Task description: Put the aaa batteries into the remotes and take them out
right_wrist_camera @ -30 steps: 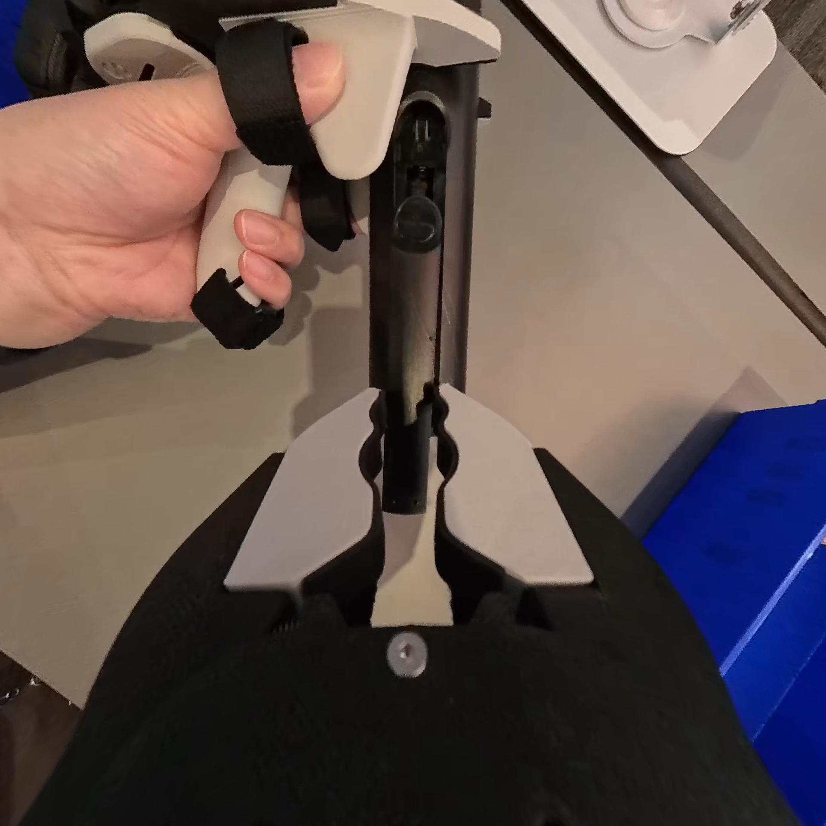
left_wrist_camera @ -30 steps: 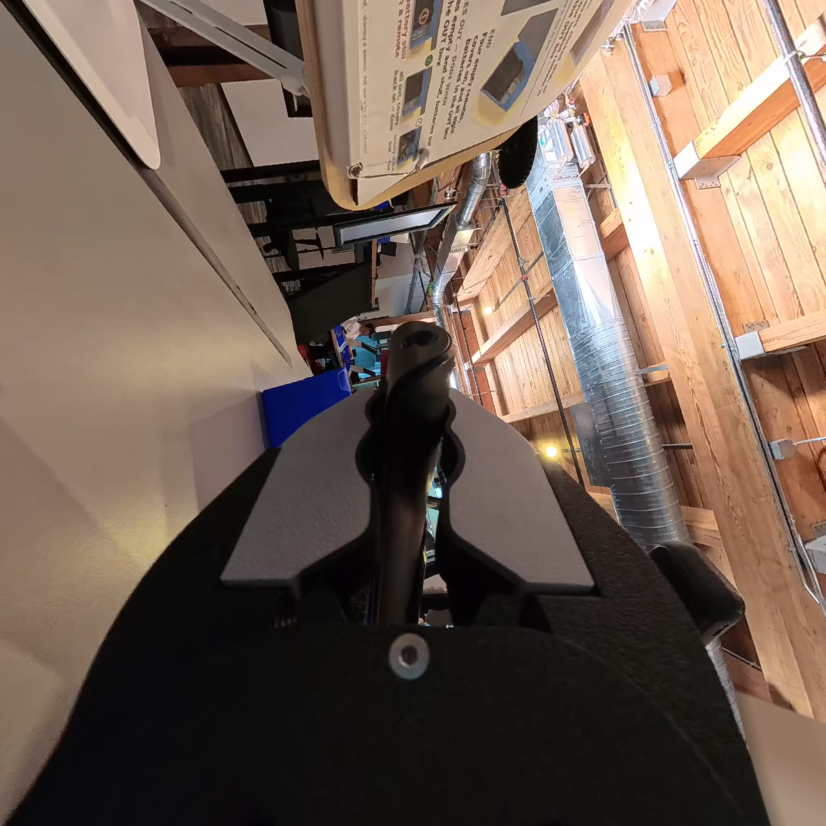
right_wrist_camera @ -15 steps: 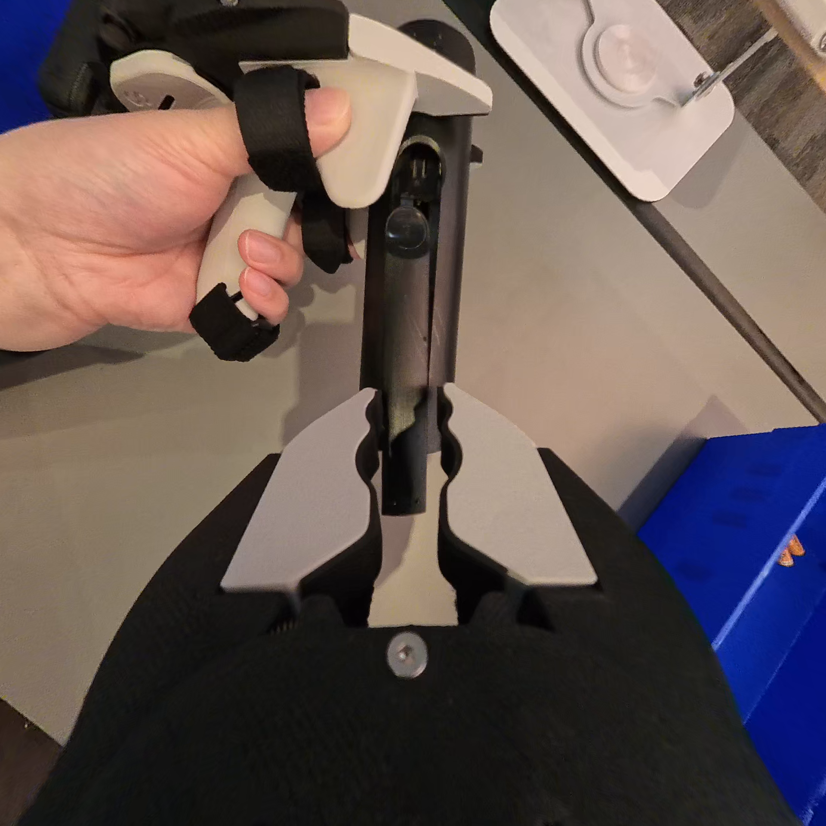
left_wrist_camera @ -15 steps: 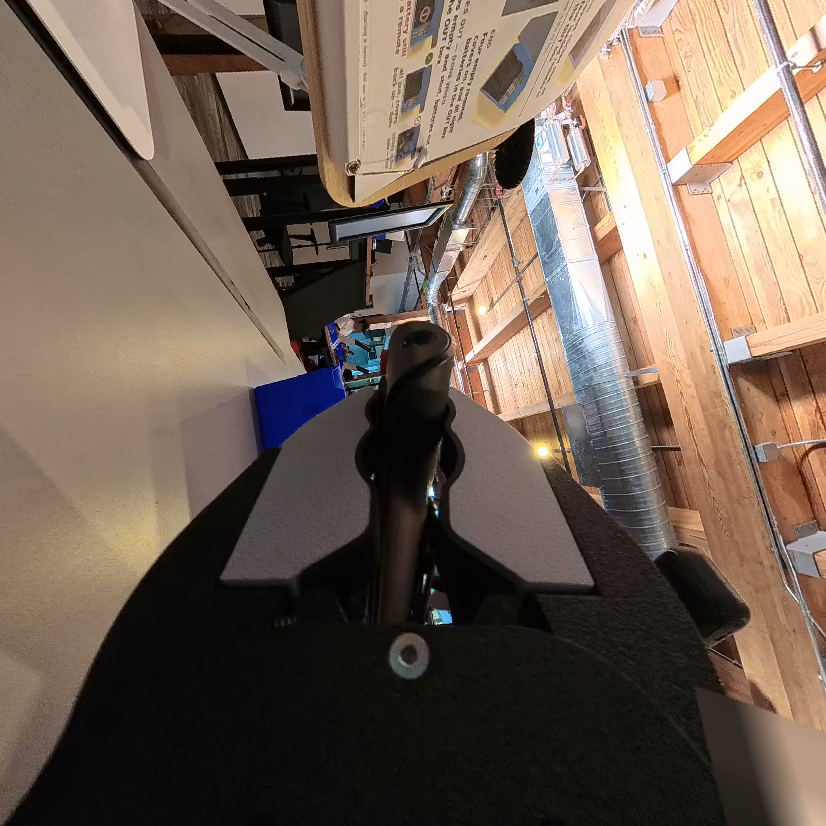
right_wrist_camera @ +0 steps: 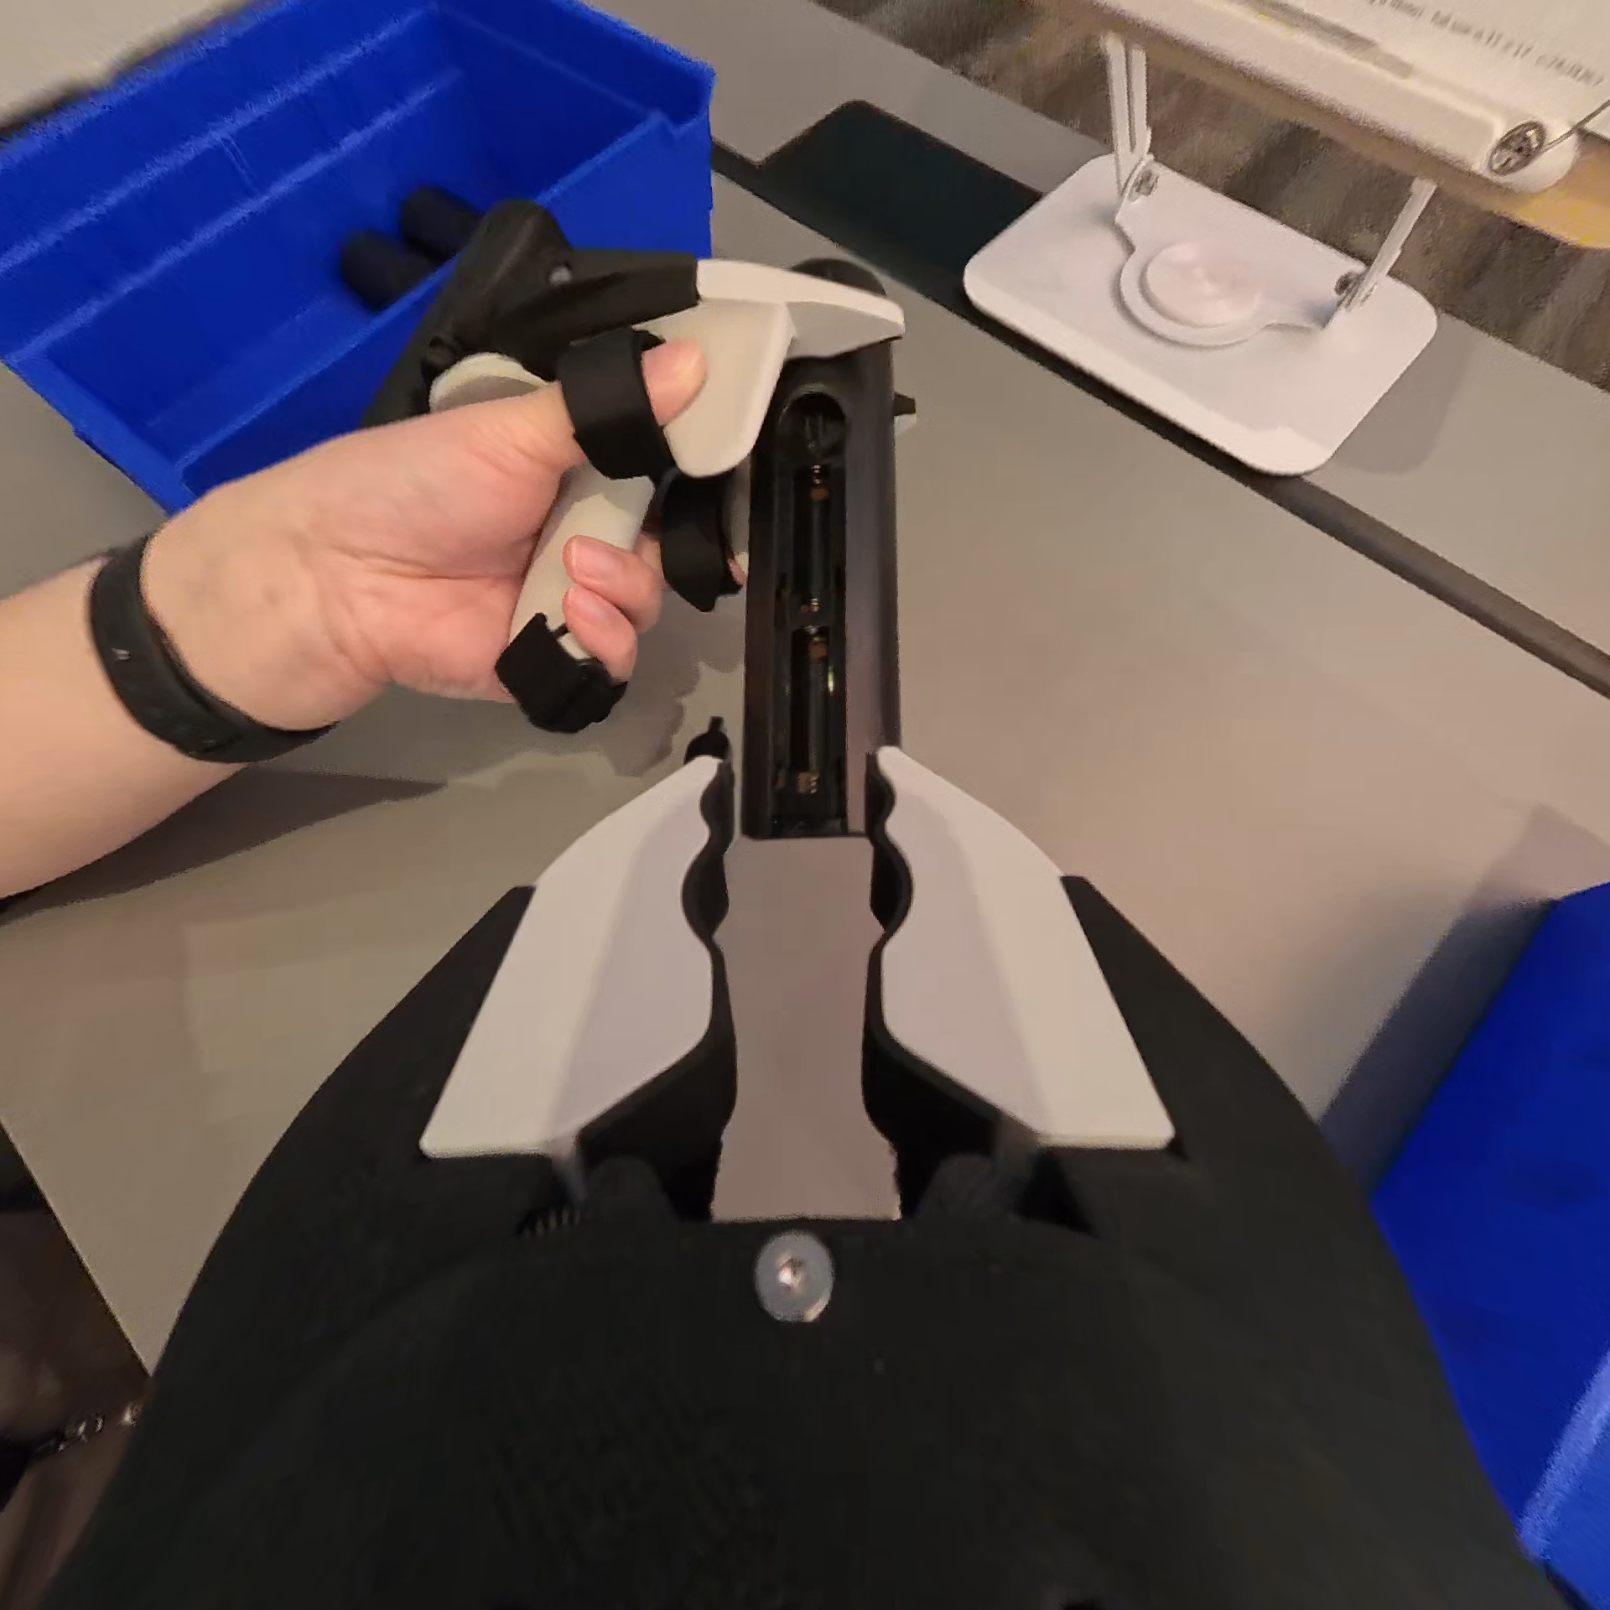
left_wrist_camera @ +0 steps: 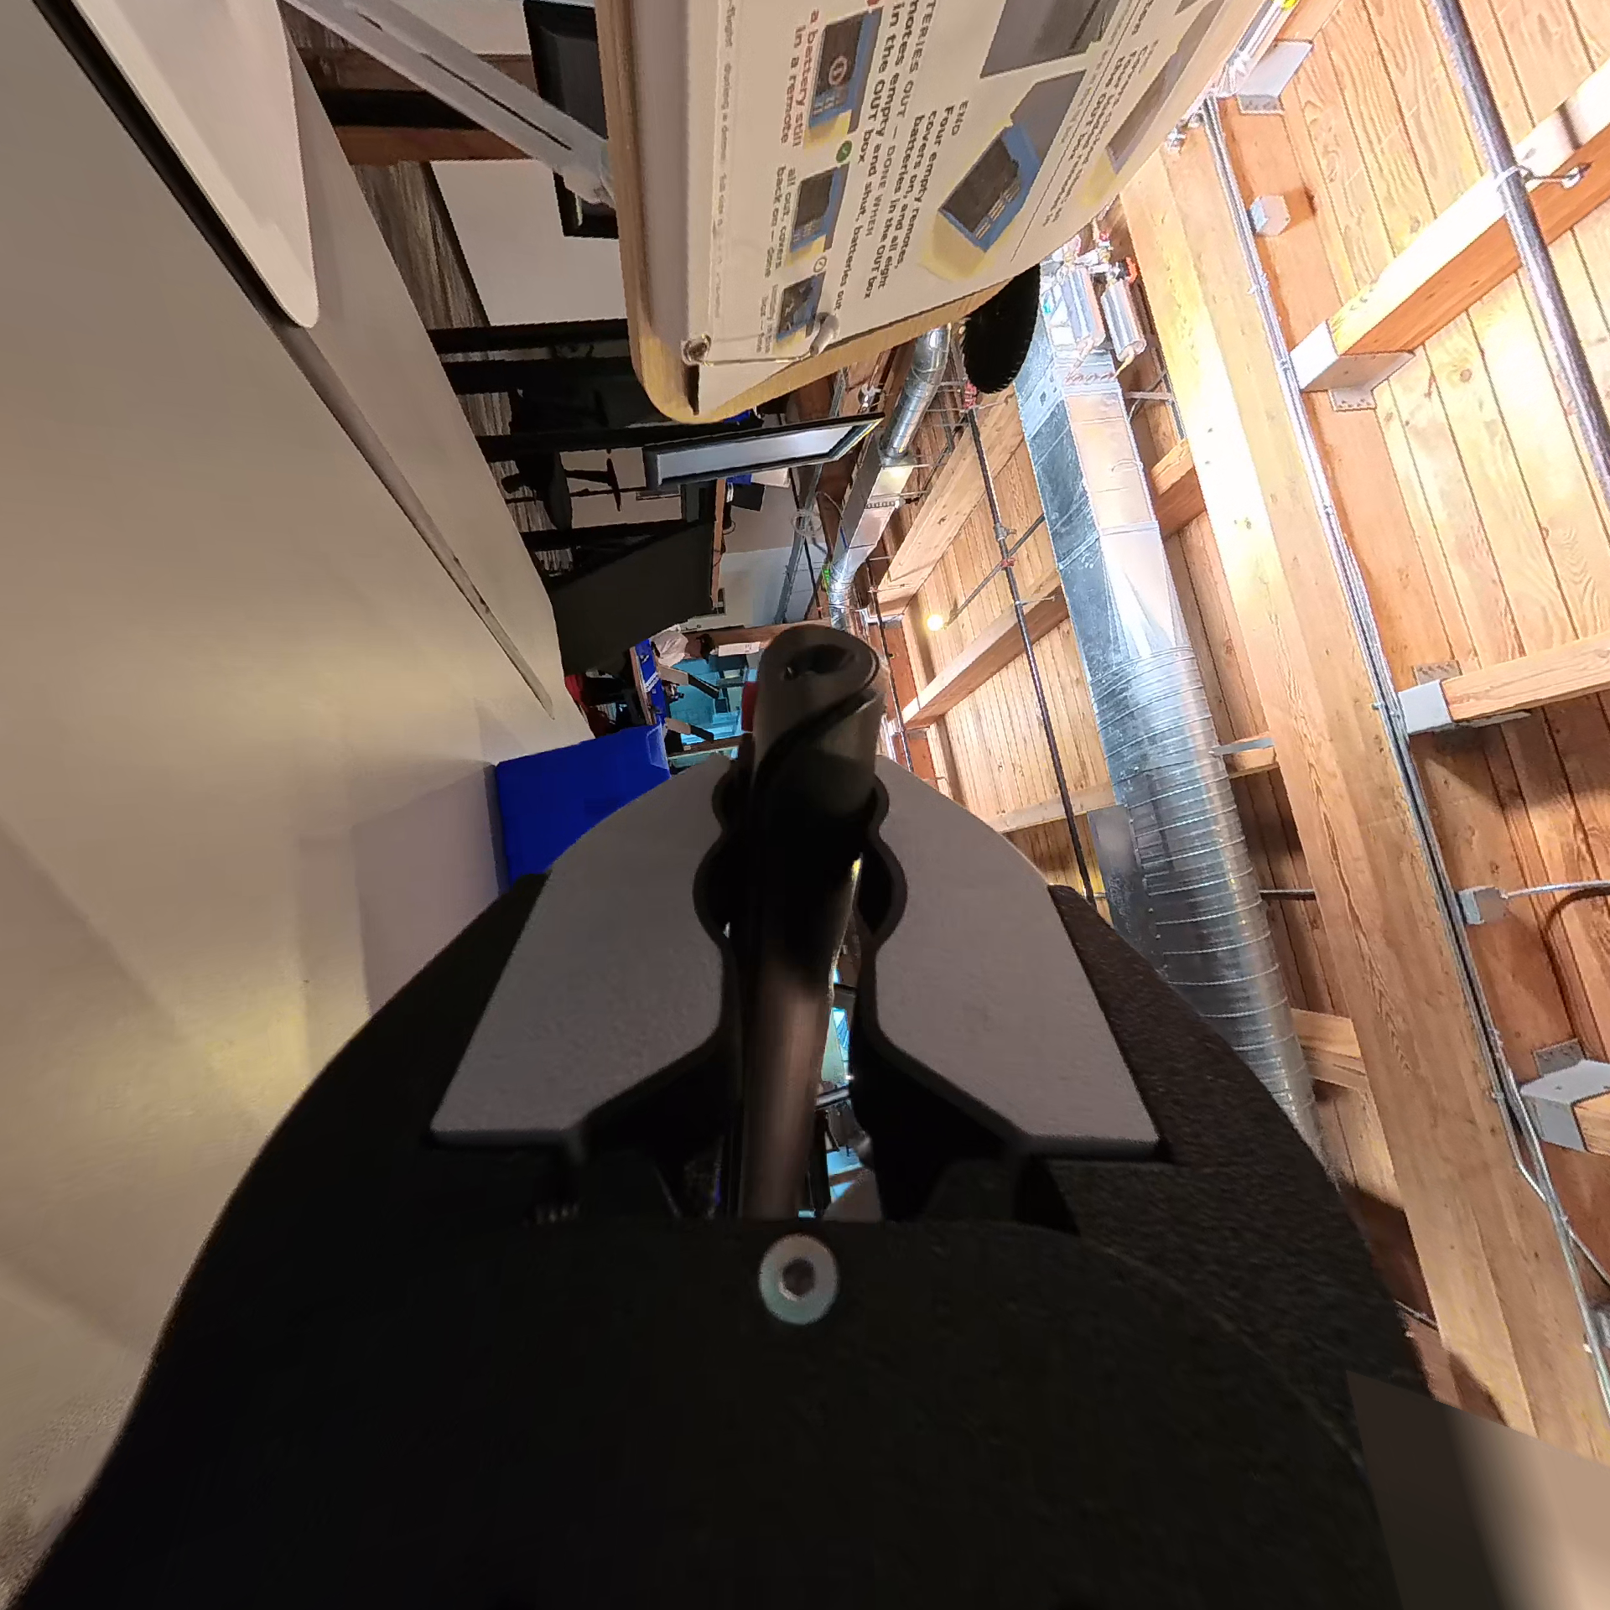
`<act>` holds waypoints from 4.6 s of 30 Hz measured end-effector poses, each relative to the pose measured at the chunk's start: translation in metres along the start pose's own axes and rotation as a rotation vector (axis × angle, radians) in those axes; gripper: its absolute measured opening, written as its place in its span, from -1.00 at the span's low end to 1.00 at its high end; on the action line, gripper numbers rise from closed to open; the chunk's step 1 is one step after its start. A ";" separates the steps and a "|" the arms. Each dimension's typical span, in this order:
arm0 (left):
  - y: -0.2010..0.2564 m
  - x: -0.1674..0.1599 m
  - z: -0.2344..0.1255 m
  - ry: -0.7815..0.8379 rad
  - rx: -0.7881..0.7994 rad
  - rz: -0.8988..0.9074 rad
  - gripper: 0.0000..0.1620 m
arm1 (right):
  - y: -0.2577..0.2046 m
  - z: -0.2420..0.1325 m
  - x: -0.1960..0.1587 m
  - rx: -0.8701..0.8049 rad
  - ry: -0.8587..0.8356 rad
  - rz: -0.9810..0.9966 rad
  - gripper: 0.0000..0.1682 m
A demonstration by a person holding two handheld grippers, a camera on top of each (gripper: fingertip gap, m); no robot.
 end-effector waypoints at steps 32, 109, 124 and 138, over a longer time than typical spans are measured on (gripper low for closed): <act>0.021 0.014 0.000 0.008 -0.079 0.040 -0.71 | -0.062 0.009 -0.117 0.145 -0.188 -0.091 -0.95; -0.006 -0.010 0.001 -0.024 0.022 0.026 -0.71 | -0.010 0.016 -0.019 -0.151 -0.169 -0.147 -0.74; -0.007 -0.008 0.000 -0.008 0.022 -0.041 -0.71 | -0.008 0.015 -0.013 -0.132 -0.153 -0.134 -0.70; 0.000 -0.013 0.004 -0.072 -0.022 -0.051 -0.71 | 0.025 -0.040 -0.027 0.016 0.325 0.335 -0.50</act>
Point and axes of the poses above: each gripper's, where its closed fingertips meet, z out along the fingers, x out of its top, y = z × x across the jaws, the point moved 9 cm from there along -z, back along the fingers, and after that the axes turned 12 degrees about y, right-handed, at the moved point
